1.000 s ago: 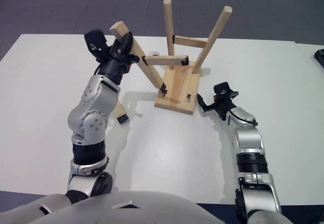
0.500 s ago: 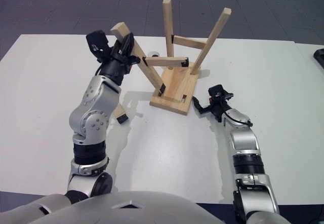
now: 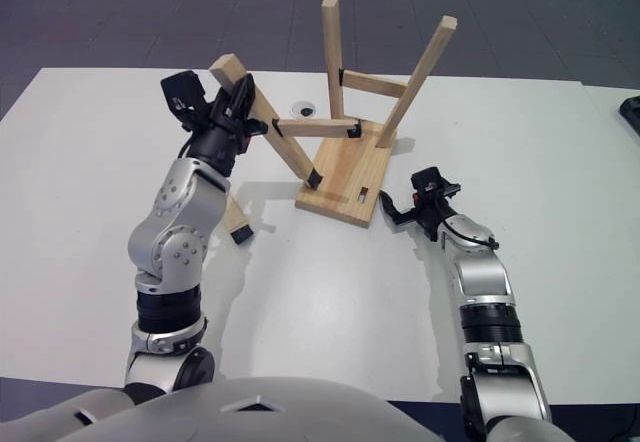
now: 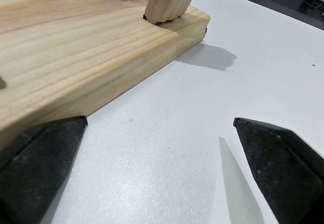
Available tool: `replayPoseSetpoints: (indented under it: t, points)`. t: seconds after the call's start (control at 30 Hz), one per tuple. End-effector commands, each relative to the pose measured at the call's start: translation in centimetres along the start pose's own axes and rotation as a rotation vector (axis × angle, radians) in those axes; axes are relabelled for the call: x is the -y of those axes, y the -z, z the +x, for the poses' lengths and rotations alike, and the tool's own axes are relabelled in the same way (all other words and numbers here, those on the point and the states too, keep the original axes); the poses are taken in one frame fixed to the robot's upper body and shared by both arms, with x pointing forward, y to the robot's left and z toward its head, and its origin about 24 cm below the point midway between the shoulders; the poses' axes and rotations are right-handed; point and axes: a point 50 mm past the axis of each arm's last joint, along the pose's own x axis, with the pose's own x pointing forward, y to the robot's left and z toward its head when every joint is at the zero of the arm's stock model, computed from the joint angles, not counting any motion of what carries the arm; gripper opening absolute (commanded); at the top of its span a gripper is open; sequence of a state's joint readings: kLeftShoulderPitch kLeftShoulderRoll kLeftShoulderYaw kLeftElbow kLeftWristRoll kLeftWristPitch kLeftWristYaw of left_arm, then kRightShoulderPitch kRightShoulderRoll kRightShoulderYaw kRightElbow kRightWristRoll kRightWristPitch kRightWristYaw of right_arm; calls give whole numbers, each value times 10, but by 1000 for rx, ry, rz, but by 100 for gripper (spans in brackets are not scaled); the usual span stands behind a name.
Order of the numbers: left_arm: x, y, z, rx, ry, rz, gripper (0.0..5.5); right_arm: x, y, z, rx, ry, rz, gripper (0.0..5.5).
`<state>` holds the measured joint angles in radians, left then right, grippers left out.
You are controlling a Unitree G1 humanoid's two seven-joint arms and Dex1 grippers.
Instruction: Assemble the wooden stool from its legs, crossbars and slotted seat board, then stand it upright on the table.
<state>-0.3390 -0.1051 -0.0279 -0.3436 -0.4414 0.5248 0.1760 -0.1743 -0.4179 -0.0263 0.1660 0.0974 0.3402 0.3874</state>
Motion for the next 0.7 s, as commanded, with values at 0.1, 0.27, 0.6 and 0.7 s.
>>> replayPoseSetpoints:
  t: [0.1, 0.27, 0.6, 0.7]
  points:
    - [1, 26, -9, -114, -25, -64, 104, 3, -2, 0, -8, 11, -7, 540]
    - [1, 20, -5, -87, -33, -127, 104, 1, -1, 1, -16, 5, -4, 540]
    - [-2, 28, -7, -108, -36, -20, 104, 1, -2, 1, -20, 3, -8, 540]
    - [-6, 37, -11, -129, -32, 73, 104, 1, -3, 1, -17, 6, -9, 540]
